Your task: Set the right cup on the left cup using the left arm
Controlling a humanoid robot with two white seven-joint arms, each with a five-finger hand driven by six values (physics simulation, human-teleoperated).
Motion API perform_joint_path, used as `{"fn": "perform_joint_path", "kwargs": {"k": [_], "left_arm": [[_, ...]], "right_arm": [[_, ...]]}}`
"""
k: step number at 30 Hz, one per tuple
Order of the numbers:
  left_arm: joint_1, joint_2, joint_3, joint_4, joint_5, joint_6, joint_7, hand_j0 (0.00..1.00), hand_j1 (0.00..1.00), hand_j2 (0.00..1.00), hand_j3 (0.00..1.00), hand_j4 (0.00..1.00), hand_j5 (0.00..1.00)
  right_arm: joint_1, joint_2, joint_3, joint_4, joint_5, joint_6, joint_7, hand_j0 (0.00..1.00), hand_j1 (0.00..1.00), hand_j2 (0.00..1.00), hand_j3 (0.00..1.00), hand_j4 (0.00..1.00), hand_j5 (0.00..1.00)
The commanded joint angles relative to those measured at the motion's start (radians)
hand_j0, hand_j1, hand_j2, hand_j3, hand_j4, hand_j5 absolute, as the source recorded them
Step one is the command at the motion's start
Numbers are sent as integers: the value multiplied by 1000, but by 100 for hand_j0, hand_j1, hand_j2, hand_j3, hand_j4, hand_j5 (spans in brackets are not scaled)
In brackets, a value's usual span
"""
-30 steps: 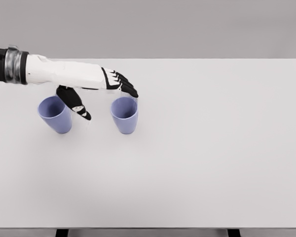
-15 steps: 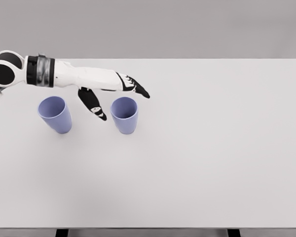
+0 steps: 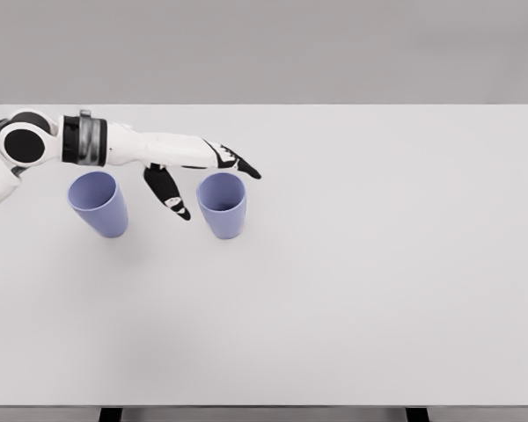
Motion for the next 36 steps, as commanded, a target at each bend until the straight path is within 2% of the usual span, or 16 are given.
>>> {"fn": "perform_joint_path", "kwargs": {"k": [1, 13, 15, 16, 21, 29, 30, 32, 34, 36], "left_arm": [[0, -23, 20, 16, -6, 3, 0, 100, 100, 100, 100, 100, 100], [18, -35, 27, 21, -31, 3, 0, 100, 100, 100, 100, 100, 100], [21, -38, 29, 64, -49, 3, 0, 100, 100, 100, 100, 100, 100], [21, -39, 30, 64, -77, 3, 0, 100, 100, 100, 100, 100, 100], [29, -82, 30, 87, -80, 3, 0, 100, 100, 100, 100, 100, 100], [51, -89, 46, 108, -108, 3, 0, 100, 100, 100, 100, 100, 100], [52, -90, 46, 108, -106, 3, 0, 95, 95, 95, 95, 95, 95], [54, -90, 46, 108, -106, 3, 0, 77, 77, 77, 77, 77, 77], [58, -90, 46, 108, -108, 3, 0, 75, 75, 75, 75, 75, 75], [58, -90, 46, 108, -106, 3, 0, 68, 68, 68, 68, 68, 68]], "right_arm": [[0, 0, 0, 0, 0, 0, 0, 100, 100, 100, 100, 100, 100], [0, 0, 0, 0, 0, 0, 0, 100, 100, 100, 100, 100, 100], [0, 0, 0, 0, 0, 0, 0, 100, 100, 100, 100, 100, 100], [0, 0, 0, 0, 0, 0, 0, 100, 100, 100, 100, 100, 100], [0, 0, 0, 0, 0, 0, 0, 100, 100, 100, 100, 100, 100], [0, 0, 0, 0, 0, 0, 0, 100, 100, 100, 100, 100, 100], [0, 0, 0, 0, 0, 0, 0, 100, 100, 100, 100, 100, 100], [0, 0, 0, 0, 0, 0, 0, 100, 100, 100, 100, 100, 100], [0, 0, 0, 0, 0, 0, 0, 100, 100, 100, 100, 100, 100], [0, 0, 0, 0, 0, 0, 0, 100, 100, 100, 100, 100, 100]]}}
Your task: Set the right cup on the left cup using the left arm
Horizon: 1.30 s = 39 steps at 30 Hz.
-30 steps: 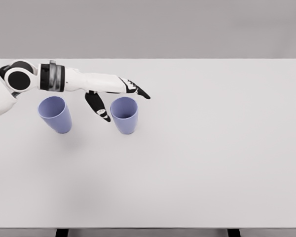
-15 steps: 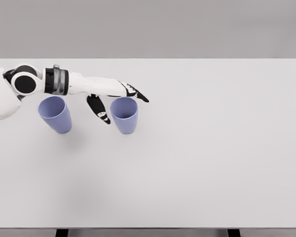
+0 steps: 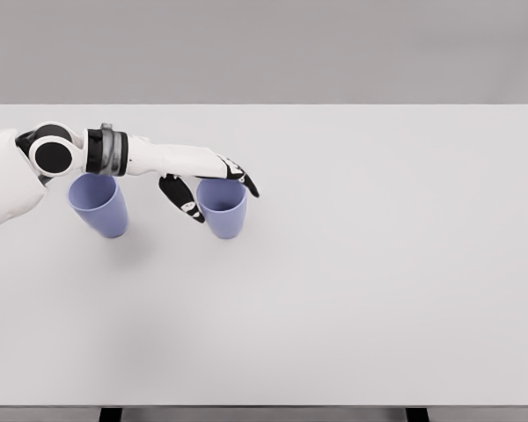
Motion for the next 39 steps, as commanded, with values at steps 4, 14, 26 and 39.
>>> {"fn": "perform_joint_path", "kwargs": {"k": [4, 14, 26, 39], "left_arm": [[2, 5, 2, 0, 8, 2, 1, 63, 63, 63, 63, 63, 63], [2, 128, 46, -178, 90, 2, 1, 59, 59, 59, 59, 59, 59], [-101, 415, 46, -343, 268, 2, 1, 59, 59, 59, 59, 59, 59], [-144, 558, 35, -328, 286, 2, 1, 60, 60, 60, 60, 60, 60]], "right_arm": [[0, 0, 0, 0, 0, 0, 0, 100, 100, 100, 100, 100, 100], [0, 0, 0, 0, 0, 0, 0, 100, 100, 100, 100, 100, 100], [0, 0, 0, 0, 0, 0, 0, 100, 100, 100, 100, 100, 100], [0, 0, 0, 0, 0, 0, 0, 100, 100, 100, 100, 100, 100]]}}
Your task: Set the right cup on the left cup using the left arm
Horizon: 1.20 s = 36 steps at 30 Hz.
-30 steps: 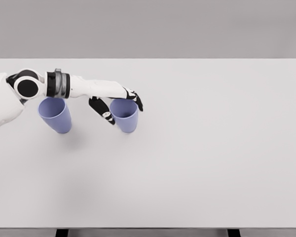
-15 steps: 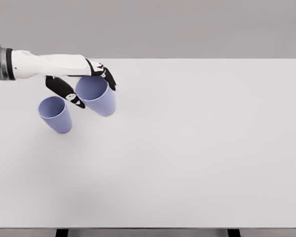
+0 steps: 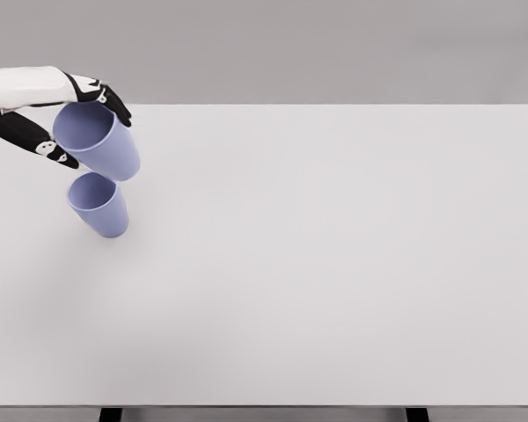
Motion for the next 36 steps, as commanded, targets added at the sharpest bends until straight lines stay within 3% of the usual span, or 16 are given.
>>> {"fn": "perform_joint_path", "kwargs": {"k": [1, 10, 36], "left_arm": [[0, 24, -3, 22, 8, 3, 1, 60, 60, 60, 60, 60, 60], [11, 22, -42, 111, 5, 3, 1, 61, 61, 61, 61, 61, 61], [52, -5, -56, 154, -3, 3, 1, 62, 62, 62, 62, 62, 62]], "right_arm": [[0, 0, 0, 0, 0, 0, 0, 100, 100, 100, 100, 100, 100], [0, 0, 0, 0, 0, 0, 0, 100, 100, 100, 100, 100, 100], [0, 0, 0, 0, 0, 0, 0, 100, 100, 100, 100, 100, 100]]}}
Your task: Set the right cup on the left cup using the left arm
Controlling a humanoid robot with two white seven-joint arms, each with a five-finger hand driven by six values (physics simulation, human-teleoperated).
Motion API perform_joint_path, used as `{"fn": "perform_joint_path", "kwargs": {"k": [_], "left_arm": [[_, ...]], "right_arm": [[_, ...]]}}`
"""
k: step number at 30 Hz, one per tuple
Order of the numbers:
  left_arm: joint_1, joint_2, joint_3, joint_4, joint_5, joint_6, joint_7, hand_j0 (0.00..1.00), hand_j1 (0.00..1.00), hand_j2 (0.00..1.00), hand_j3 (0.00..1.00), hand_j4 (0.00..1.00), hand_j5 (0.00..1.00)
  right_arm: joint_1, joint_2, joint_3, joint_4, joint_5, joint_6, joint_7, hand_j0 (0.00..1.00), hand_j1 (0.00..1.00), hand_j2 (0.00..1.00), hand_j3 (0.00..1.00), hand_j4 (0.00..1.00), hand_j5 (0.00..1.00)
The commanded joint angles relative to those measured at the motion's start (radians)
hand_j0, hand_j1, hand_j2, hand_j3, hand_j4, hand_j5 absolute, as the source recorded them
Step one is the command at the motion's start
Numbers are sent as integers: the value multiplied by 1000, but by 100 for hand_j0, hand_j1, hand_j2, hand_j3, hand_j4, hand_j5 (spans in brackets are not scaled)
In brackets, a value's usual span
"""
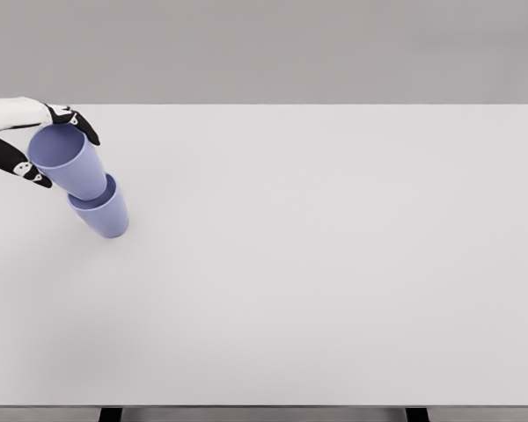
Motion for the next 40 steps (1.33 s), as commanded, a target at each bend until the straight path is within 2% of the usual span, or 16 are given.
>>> {"fn": "perform_joint_path", "kwargs": {"k": [1, 16, 18, 24, 25, 27, 28, 30, 31, 32, 35, 40], "left_arm": [[1, -12, 6, 3, 6, 2, 1, 62, 62, 62, 62, 62, 62], [14, -27, 6, 49, 1, 2, 1, 62, 62, 62, 62, 62, 62], [18, -30, 7, 46, -2, 2, 1, 100, 100, 100, 100, 100, 100], [21, -24, 15, 37, 1, 2, 1, 100, 100, 100, 100, 100, 100], [20, -18, 16, 9, 7, 2, 1, 100, 100, 100, 100, 100, 100], [14, 65, 26, -130, 39, 2, 1, 100, 100, 100, 100, 100, 100], [12, 132, 49, -258, 133, 2, 1, 100, 100, 100, 100, 100, 100], [12, 157, 98, -397, 187, 2, 1, 100, 100, 100, 100, 100, 100], [15, 160, 107, -439, 211, 2, 1, 100, 100, 100, 100, 100, 100], [15, 160, 108, -462, 228, 2, 1, 100, 100, 100, 100, 100, 100], [15, 138, 111, -466, 234, 2, 1, 100, 100, 100, 100, 100, 100], [17, -99, 108, -466, 233, 2, 1, 100, 100, 100, 100, 100, 100]], "right_arm": [[0, 0, 0, 0, 0, 0, 0, 100, 100, 100, 100, 100, 100], [0, 0, 0, 0, 0, 0, 0, 100, 100, 100, 100, 100, 100], [0, 0, 0, 0, 0, 0, 0, 100, 100, 100, 100, 100, 100], [0, 0, 0, 0, 0, 0, 0, 100, 100, 100, 100, 100, 100], [0, 0, 0, 0, 0, 0, 0, 100, 100, 100, 100, 100, 100], [0, 0, 0, 0, 0, 0, 0, 100, 100, 100, 100, 100, 100], [0, 0, 0, 0, 0, 0, 0, 100, 100, 100, 100, 100, 100], [0, 0, 0, 0, 0, 0, 0, 100, 100, 100, 100, 100, 100], [0, 0, 0, 0, 0, 0, 0, 100, 100, 100, 100, 100, 100], [0, 0, 0, 0, 0, 0, 0, 100, 100, 100, 100, 100, 100], [0, 0, 0, 0, 0, 0, 0, 100, 100, 100, 100, 100, 100], [0, 0, 0, 0, 0, 0, 0, 100, 100, 100, 100, 100, 100]]}}
